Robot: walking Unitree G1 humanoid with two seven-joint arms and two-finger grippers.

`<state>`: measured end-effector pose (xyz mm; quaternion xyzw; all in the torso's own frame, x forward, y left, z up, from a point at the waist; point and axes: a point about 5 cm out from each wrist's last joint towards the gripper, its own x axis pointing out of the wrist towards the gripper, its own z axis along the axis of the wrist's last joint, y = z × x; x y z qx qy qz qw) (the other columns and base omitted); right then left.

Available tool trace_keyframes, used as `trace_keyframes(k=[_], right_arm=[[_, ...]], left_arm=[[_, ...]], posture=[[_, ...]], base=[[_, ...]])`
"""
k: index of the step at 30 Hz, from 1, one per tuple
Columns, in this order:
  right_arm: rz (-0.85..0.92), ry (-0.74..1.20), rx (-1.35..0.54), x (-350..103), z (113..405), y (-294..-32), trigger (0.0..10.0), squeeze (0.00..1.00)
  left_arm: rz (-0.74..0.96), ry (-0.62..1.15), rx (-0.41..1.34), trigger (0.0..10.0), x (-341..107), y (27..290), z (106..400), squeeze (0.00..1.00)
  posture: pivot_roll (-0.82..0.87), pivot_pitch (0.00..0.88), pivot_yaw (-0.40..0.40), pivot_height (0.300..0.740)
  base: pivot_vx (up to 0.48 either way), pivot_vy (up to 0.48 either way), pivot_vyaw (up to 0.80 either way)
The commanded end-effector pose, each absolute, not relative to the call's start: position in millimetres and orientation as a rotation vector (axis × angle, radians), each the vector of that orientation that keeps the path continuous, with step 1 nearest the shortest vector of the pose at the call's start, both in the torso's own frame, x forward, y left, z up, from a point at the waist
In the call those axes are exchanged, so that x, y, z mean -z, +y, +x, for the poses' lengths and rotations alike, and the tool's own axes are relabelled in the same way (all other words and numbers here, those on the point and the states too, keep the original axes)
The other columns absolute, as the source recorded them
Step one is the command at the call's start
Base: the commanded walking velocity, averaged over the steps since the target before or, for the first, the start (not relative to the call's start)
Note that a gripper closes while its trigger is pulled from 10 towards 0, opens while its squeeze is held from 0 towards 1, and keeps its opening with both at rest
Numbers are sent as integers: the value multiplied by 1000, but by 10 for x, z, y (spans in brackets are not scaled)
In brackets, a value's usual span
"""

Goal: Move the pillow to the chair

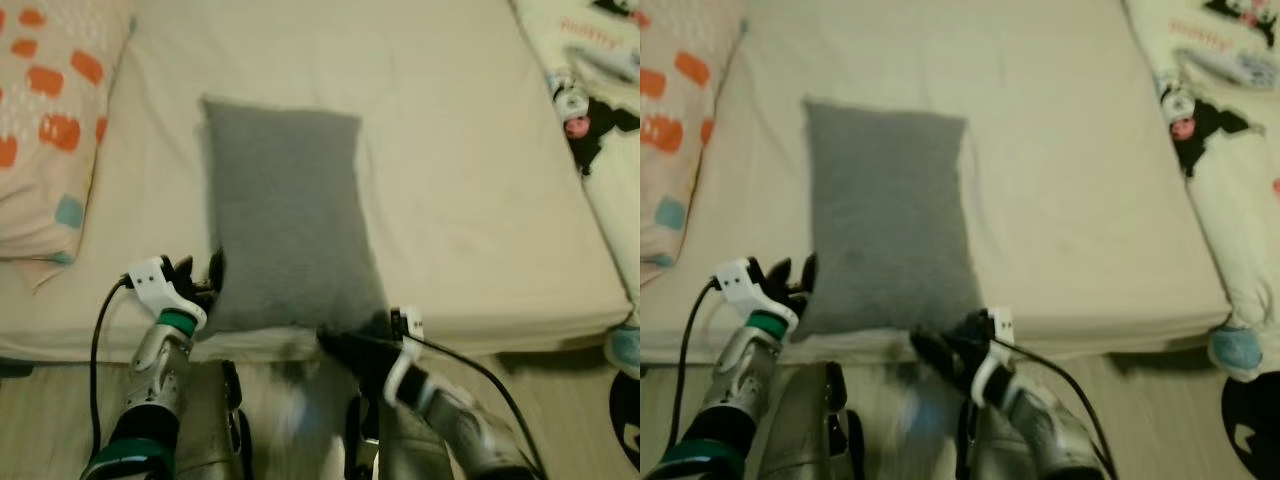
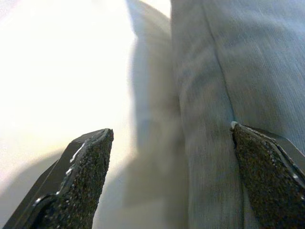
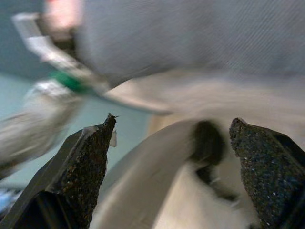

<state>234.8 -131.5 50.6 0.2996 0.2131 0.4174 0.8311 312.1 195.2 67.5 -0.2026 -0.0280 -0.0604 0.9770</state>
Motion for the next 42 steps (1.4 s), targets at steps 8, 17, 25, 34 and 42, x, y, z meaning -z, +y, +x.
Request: trace_keyframes(k=[8,17,25,34,42], right_arm=[[624,316,-903,-931,2404,-1803,10000,1000],[959,7,-445,-1246,3164,-1949,10000,1000],[997,182,-404,-897,3328,-1425,10000,1000],[989,450,-526,-427,2914,-610,10000,1000],[1120,406,-663,-527,2774,-466,10000,1000]], left_arm=[[-361,-21,41,10000,-517,2341,2824,1000],[-475,-27,113,10000,-648,2399,2961,1000],[-611,62,195,10000,-584,2084,3147,1000],[-941,187,394,10000,-390,1467,3023,1000],[-958,209,550,10000,-426,1292,2919,1000]], posture=[[-53,247,50,600],[-21,272,34,600],[-30,288,43,600],[-38,295,52,600],[-35,266,73,600]], base=[[0,0,0],[0,0,0],[0,0,0],[0,0,0],[0,0,0]])
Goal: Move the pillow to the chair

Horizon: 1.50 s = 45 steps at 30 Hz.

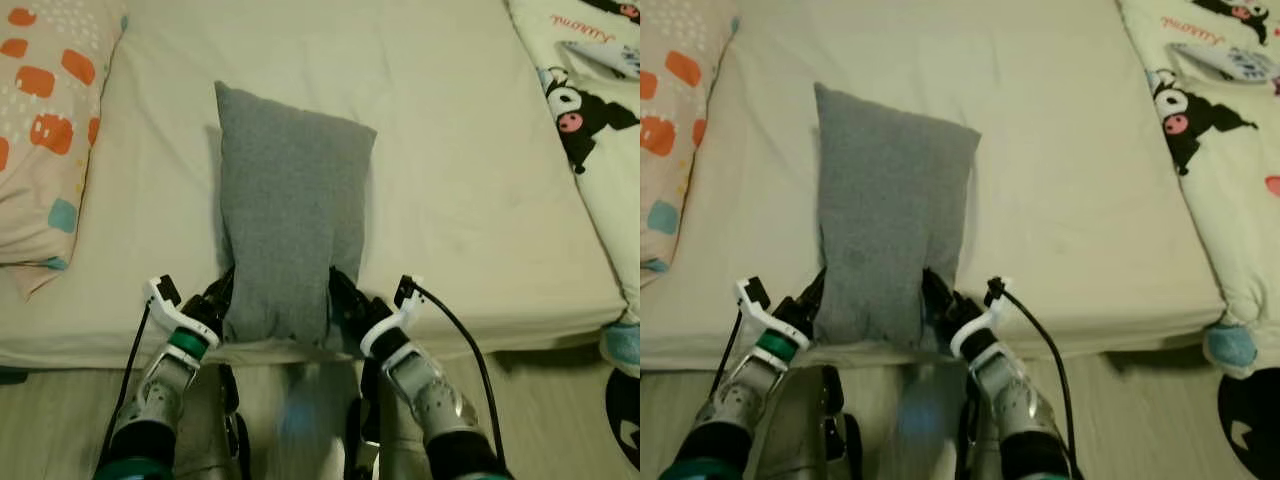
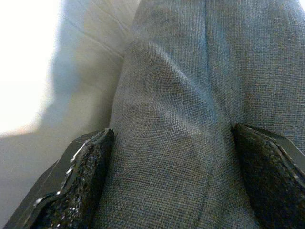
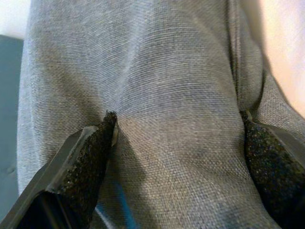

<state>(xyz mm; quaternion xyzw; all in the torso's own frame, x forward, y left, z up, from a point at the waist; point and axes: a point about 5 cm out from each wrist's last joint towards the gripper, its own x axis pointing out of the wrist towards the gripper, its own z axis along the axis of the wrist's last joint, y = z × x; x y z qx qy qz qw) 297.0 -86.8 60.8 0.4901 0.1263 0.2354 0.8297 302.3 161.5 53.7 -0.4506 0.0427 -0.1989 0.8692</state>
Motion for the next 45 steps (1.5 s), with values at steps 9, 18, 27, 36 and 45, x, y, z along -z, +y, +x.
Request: trace_keyframes(k=[9,18,27,36,45], right_arm=[[1134,293,-750,-727,2774,-506,0,0],[1039,324,-921,-739,2625,-477,0,0],[964,336,-867,-667,2611,-520,0,0],[904,279,-861,-778,2573,-516,0,0],[929,197,-808,-927,2643,-596,0,0]], left_arm=[[-656,262,546,0,-376,1319,2904,0],[-581,151,429,0,-579,1491,3037,0],[-579,57,419,0,-752,1509,3004,0],[-640,-27,453,0,-912,1276,2877,0],[-581,-68,466,0,-1068,1120,2829,0]], posture=[[6,189,81,600],[37,107,70,600],[62,52,50,600],[61,25,54,600],[55,17,58,600]], base=[[0,0,0],[0,0,0],[0,0,0],[0,0,0],[0,0,0]])
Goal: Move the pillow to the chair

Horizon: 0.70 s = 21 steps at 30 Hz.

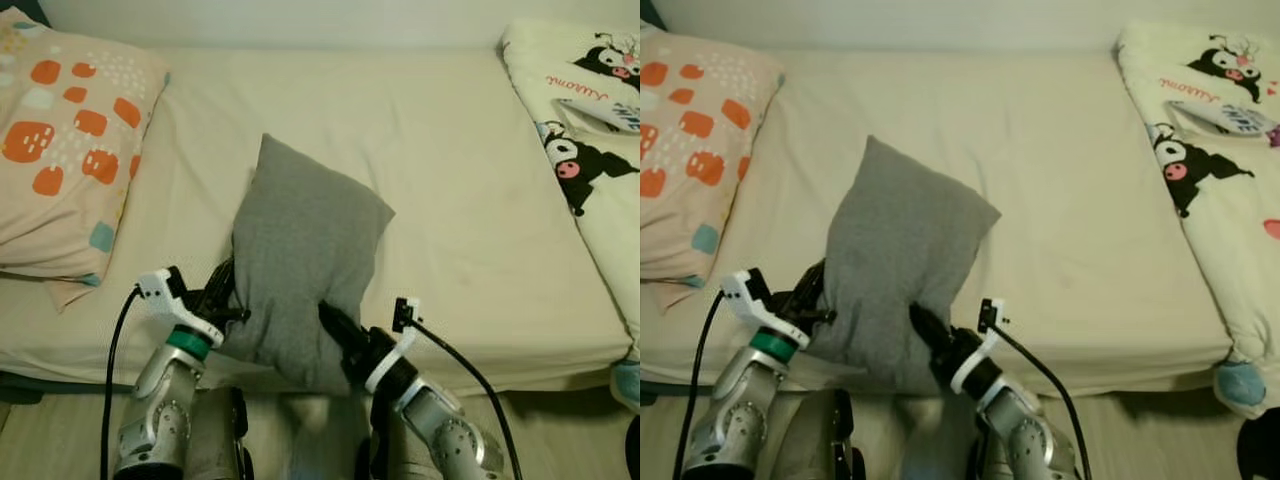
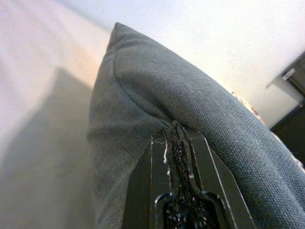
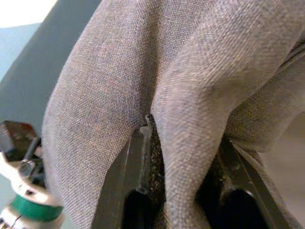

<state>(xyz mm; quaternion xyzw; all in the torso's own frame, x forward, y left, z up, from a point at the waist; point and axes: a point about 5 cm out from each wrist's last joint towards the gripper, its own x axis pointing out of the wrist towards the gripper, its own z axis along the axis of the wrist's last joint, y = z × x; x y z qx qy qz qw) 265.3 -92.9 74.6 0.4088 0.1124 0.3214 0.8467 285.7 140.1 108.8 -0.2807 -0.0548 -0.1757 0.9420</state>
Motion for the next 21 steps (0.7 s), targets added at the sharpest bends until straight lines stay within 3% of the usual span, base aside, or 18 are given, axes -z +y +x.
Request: trace_keyframes(k=[1,7,8,9,10,21], right_arm=[[915,189,-805,-946,2646,-596,0,0],[850,161,-772,-998,2677,-588,0,0],[814,142,-740,-1034,2714,-603,10000,0],[814,142,-740,-1034,2714,-603,10000,0],[786,155,-713,-1036,2745,-611,10000,0],[681,197,-602,-927,2804,-668,10000,0]], left_arm=[[-569,-73,467,0,-1088,1110,2830,0],[-531,-77,478,0,-1113,1075,2834,0],[-460,-62,452,5294,-1097,1066,2841,0],[-460,-62,452,5294,-1097,1066,2841,0],[-405,-48,429,10000,-1078,1063,2847,0],[-244,-86,326,10000,-1120,1133,2843,0]], posture=[[54,18,59,600],[49,22,57,600],[45,22,55,600],[45,22,55,600],[43,24,55,600],[47,27,46,625]], base=[[0,0,0],[0,0,0],[0,0,0],[0,0,0],[0,0,0],[0,0,0]])
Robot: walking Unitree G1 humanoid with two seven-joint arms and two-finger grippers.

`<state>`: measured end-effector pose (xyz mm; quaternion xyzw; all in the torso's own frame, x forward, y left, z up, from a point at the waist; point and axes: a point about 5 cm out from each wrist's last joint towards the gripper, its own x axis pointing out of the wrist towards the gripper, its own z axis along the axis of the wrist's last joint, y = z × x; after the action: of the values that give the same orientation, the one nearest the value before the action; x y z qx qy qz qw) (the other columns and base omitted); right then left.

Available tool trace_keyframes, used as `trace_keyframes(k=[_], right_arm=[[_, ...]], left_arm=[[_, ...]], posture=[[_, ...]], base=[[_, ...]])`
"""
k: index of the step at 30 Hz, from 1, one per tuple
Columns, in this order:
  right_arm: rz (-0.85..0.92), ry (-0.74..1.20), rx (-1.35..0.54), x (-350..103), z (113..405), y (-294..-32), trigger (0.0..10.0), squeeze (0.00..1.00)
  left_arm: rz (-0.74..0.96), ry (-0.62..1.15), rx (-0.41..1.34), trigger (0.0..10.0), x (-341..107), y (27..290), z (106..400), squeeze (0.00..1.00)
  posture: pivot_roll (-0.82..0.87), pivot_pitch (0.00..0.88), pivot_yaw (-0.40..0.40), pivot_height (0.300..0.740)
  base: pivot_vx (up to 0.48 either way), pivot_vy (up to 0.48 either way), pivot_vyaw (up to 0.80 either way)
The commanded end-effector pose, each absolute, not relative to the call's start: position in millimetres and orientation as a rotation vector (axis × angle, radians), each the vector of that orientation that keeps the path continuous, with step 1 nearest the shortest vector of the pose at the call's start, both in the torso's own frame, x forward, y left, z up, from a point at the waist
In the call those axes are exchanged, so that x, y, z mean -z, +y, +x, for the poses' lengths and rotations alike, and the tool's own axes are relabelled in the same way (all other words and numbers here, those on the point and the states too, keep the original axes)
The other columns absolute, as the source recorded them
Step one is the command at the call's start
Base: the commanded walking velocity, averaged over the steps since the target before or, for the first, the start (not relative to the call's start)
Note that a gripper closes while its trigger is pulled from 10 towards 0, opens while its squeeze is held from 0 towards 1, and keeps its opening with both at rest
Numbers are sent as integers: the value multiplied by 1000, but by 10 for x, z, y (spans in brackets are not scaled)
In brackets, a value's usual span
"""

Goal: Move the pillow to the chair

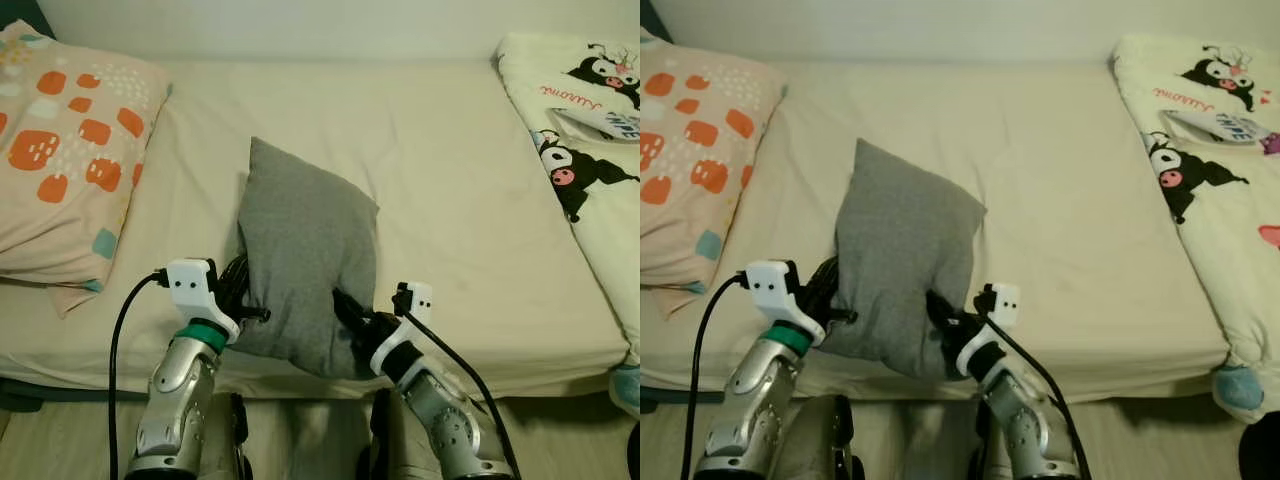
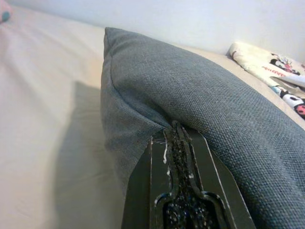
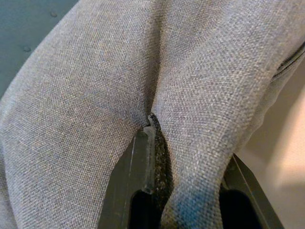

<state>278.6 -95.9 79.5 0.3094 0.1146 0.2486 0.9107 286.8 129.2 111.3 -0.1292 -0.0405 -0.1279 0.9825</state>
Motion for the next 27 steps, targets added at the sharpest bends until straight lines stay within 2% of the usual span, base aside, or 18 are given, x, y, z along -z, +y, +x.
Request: trace_keyframes(k=[1,27], right_arm=[[677,197,-604,-927,2799,-658,10000,0],[663,198,-595,-902,2772,-634,10000,0]], left_arm=[[-222,-94,322,10000,-1134,1133,2848,0],[-187,-105,314,10000,-1153,1107,2842,0]], posture=[[46,28,47,630],[44,32,56,690]], base=[[0,0,0],[0,0,0]])
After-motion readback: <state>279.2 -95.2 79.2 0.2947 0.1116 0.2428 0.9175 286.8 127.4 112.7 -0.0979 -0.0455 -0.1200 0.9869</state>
